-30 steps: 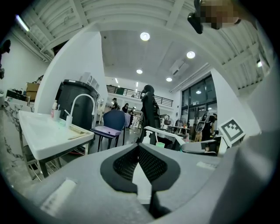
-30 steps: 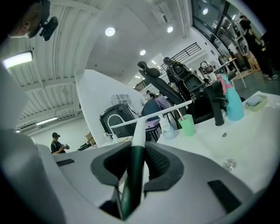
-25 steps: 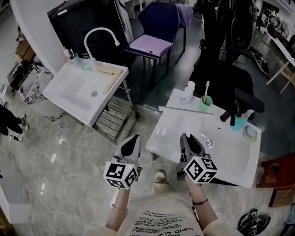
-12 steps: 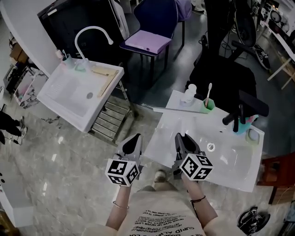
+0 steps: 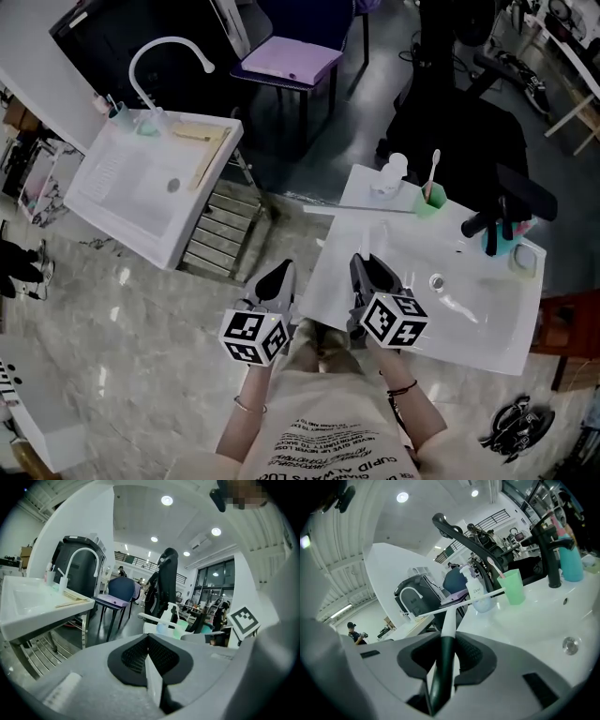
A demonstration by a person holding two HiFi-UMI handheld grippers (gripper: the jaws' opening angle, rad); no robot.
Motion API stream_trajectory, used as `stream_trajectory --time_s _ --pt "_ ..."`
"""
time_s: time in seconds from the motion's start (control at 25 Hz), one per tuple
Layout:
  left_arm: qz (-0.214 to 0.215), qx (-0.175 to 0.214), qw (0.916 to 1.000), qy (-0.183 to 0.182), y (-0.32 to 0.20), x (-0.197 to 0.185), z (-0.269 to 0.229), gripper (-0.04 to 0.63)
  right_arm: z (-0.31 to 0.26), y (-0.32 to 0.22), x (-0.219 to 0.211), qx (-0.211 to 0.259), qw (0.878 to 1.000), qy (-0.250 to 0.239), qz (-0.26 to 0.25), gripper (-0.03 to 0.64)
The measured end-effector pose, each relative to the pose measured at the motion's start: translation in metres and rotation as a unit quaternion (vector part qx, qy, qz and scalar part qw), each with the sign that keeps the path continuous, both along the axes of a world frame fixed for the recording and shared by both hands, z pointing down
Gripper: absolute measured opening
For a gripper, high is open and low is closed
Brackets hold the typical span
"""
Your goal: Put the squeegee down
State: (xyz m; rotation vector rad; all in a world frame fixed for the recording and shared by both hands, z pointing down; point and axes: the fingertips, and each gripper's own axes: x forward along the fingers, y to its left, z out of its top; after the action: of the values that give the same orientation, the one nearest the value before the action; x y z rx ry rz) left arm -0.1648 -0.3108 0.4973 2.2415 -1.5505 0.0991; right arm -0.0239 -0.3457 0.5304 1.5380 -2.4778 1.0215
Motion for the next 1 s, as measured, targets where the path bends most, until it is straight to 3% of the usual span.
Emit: stream_trajectory --time_s 0.56,1.0 --pt "0.055 -0.064 0.9963 0.017 -0.027 0.006 0.045 0.021 0.04 -0.018 -0.02 -0.065 0.997 0.043 0.009 0.098" --pt "0.072 -0.099 0.9923 0.022 -0.025 0.013 0.068 0.021 0.061 -0.013 -0.02 -0.104 0.993 0.054 0.016 0.098"
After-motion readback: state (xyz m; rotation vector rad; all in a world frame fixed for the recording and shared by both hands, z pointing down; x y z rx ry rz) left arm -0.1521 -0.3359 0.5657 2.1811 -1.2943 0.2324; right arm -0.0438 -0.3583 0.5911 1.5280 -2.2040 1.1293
